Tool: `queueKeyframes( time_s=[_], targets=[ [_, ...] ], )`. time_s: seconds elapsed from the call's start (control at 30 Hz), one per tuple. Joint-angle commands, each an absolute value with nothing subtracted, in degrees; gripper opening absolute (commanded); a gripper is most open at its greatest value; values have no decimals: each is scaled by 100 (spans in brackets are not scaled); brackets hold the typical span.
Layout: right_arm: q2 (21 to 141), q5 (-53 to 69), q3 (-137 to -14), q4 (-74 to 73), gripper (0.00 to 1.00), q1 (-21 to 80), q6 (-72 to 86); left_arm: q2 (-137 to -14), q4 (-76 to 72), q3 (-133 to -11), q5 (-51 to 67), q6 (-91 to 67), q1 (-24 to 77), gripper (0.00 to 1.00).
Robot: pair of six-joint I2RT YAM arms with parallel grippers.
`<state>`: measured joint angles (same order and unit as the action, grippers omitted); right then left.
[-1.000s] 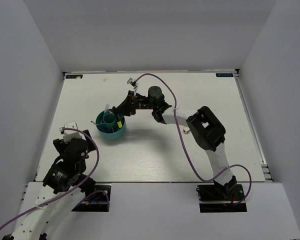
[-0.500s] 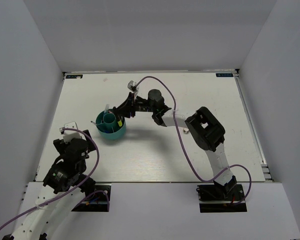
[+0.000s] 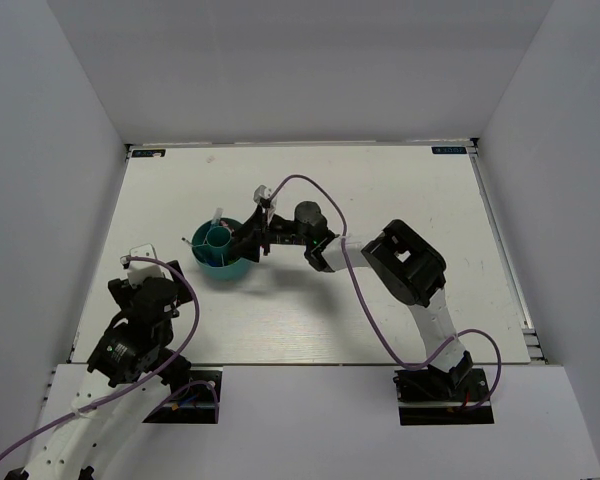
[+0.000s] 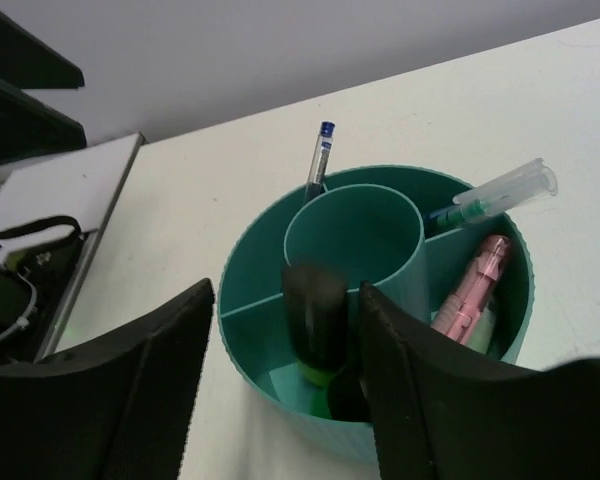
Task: Sort the stationery into containers
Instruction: Place the pen in the storage box.
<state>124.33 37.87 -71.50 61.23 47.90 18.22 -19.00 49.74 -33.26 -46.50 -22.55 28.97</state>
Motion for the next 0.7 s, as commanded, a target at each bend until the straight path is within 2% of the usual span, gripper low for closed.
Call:
queueKeyframes(
  time_s=[0.0,0.07,0.2,0.27,0.37,0.4,0.47,0.5,0.53,0.57,0.6,0.63,0.67],
  targets=[
    [12120,3770,-7128,6627,66,4790,1661,-1872,4966,-3322,-4632,-2294,2883,100],
    [12068,3779,-7137,6627,72,4773,1653,-1863,4940,-3305,-4623,-2294,2874,100],
    [11901,3876,-7128,6627,72,4772,1643,-1846,4957,-3296,-4606,-2294,2883,100],
    [11787,3937,-7093,6662,69,4755,1661,-1846,4948,-3305,-4597,-2303,2874,100],
    [11428,3999,-6979,6741,54,4737,1722,-1872,4931,-3296,-4597,-2303,2874,100],
    [11365,3990,-6926,6724,37,4703,1714,-1872,4931,-3296,-4588,-2311,2874,99],
    [11050,4008,-6856,6567,23,4641,1731,-1890,4896,-3287,-4492,-2276,2883,95],
    [10970,4017,-6899,6096,10,4571,1427,-1924,4878,-3278,-4404,-2233,2874,82],
    [10882,4025,-7004,5325,6,4475,1319,-1934,4843,-3270,-4351,-2206,2874,67],
    [10759,3982,-7109,4056,4,4369,1197,-1986,4764,-3278,-4237,-2163,2874,48],
    [10653,3947,-7519,3173,4,4316,708,-2021,4746,-3287,-4088,-2084,2874,12],
    [10652,3659,-8193,1259,6,4246,-158,-2056,4729,-3305,-4009,-2031,2874,0],
    [10748,3447,-8940,-414,31,4193,-898,-2274,4720,-3366,-3668,-1952,2883,0]
  ],
)
